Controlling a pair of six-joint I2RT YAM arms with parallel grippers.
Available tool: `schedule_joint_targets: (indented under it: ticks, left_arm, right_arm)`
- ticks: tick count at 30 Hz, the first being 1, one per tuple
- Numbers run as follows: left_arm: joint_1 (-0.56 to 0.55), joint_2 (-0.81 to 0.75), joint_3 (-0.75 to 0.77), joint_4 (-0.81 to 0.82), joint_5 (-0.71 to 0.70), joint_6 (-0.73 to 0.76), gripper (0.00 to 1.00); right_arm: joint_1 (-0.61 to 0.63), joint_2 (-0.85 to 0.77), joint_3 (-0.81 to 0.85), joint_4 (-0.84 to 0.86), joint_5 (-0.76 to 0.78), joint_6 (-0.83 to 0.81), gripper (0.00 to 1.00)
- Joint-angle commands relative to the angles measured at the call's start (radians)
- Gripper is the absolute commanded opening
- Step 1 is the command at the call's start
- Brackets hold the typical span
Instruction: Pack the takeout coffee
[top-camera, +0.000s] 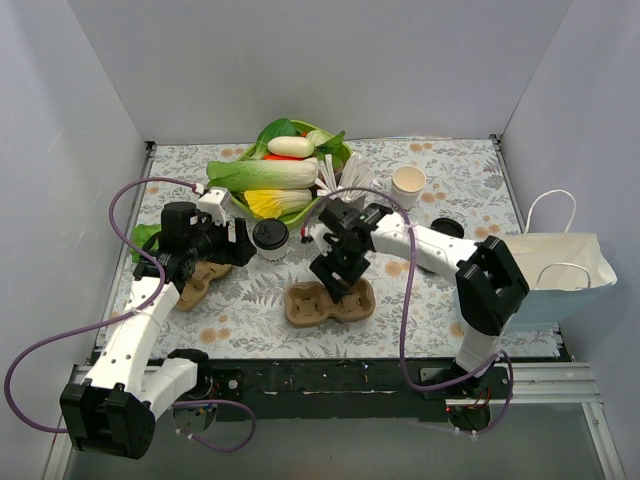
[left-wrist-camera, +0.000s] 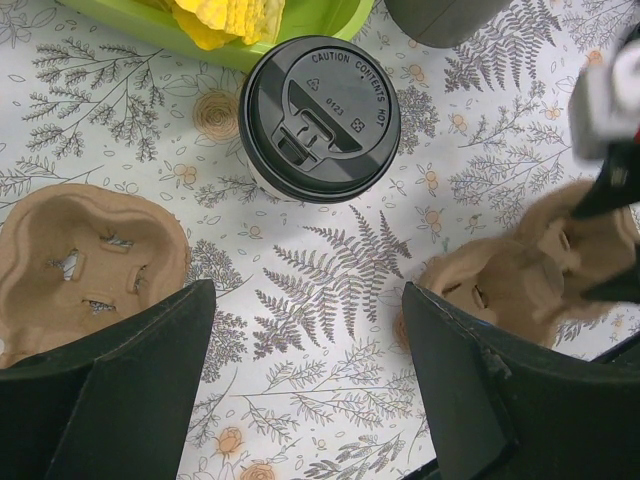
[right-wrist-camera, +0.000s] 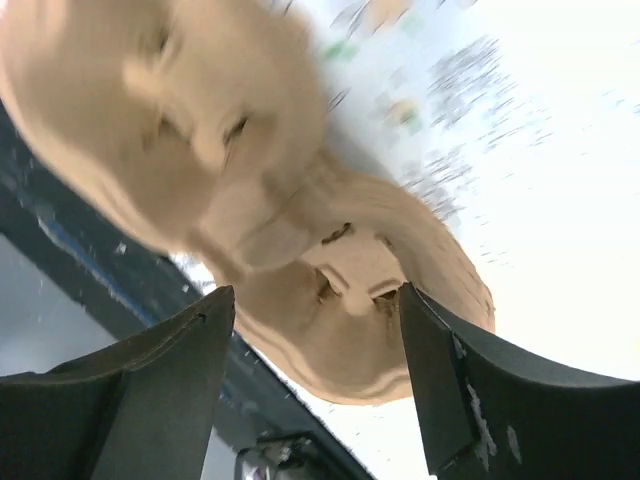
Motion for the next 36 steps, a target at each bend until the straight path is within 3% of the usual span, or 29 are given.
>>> schedule_joint_targets:
  ticks: [1, 4, 7, 9, 11, 16, 20, 36]
  left_arm:
    - [0.004, -0.021, 0.000, 0.010, 0.020, 0.005, 0.76]
    - [0.004, -0.021, 0.000, 0.010, 0.026, 0.005, 0.76]
    - [0.004, -0.025, -0.002, 0.004, 0.029, 0.010, 0.75]
    - [0.004, -0.027, -0.002, 0.002, 0.034, 0.011, 0.76]
    - [0.004, -0.024, -0.003, 0.002, 0.037, 0.013, 0.76]
    - [0.004, -0.002, 0.000, 0.002, 0.045, 0.013, 0.76]
    - [0.004, 0.010, 0.003, -0.001, 0.051, 0.016, 0.75]
    - [0.004, 0.031, 0.007, -0.001, 0.046, 0.014, 0.75]
  right_arm:
    - [-0.057, 0.046, 0.144, 0.001, -0.010, -0.080, 0.73]
    - [-0.047, 0.043, 0.141, -0.037, -0.196, -0.177, 0.66]
    - [-0.031, 0.014, 0.132, -0.079, -0.219, -0.310, 0.64]
    - [-0.031, 0.004, 0.147, -0.111, -0.232, -0.423, 0.58]
    - [-0.031, 0.001, 0.175, -0.143, -0.221, -0.627, 0.54]
    - [-0.050, -0.071, 0.120, -0.028, -0.152, -0.963, 0.54]
    - [-0.051, -0.120, 0.017, 0.067, -0.158, -1.209, 0.61]
    - [0.012, -0.055, -0.009, 0.004, -0.190, -1.364, 0.61]
